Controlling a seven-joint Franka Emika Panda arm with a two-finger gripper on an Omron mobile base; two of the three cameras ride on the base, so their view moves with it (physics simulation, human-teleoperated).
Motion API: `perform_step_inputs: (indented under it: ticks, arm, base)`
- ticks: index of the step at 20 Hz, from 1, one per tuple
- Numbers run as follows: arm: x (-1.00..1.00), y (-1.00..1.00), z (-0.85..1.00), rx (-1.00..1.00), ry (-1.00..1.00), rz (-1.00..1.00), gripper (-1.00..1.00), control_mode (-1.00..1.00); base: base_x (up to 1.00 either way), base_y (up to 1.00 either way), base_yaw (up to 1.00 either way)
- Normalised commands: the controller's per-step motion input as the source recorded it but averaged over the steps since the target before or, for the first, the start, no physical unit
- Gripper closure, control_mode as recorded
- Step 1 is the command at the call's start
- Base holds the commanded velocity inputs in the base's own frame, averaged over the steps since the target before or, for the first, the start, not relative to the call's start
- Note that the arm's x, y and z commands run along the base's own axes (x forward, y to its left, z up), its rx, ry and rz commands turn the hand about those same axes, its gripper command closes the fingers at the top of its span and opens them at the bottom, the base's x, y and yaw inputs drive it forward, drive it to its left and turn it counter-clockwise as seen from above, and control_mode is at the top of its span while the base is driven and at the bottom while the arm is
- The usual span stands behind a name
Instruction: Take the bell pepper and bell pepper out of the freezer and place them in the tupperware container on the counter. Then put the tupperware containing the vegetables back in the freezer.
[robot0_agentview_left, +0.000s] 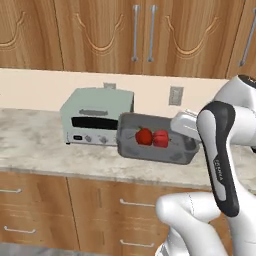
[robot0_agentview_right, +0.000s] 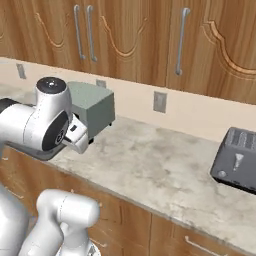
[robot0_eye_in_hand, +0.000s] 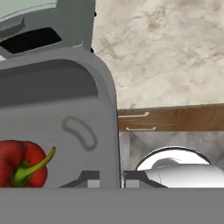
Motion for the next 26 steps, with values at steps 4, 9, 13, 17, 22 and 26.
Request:
perform_step_inputs:
  ticks: [4, 9, 13, 17, 22, 26]
  arm:
    - [0.00, 0.00, 0.00, 0.00, 0.00, 0.00, 1.00, 1.00]
    - [0.00, 0.00, 0.00, 0.00, 0.00, 0.00, 1.00, 1.00]
    - [0.00, 0.00, 0.00, 0.00, 0.00, 0.00, 1.00, 1.00]
    - [0.00, 0.00, 0.00, 0.00, 0.00, 0.00, 1.00, 1.00]
    - [0.00, 0.00, 0.00, 0.00, 0.00, 0.00, 1.00, 1.00]
    - [0.00, 0.00, 0.00, 0.00, 0.00, 0.00, 1.00, 1.00]
  base:
    - [0.00, 0.46, 0.93]
    - [0.00, 0.56, 0.88]
    - [0.00, 0.59, 0.86]
    - [0.11, 0.56, 0.83]
    - [0.53, 0.42, 0.75]
    - [1.00, 0.05, 0.61]
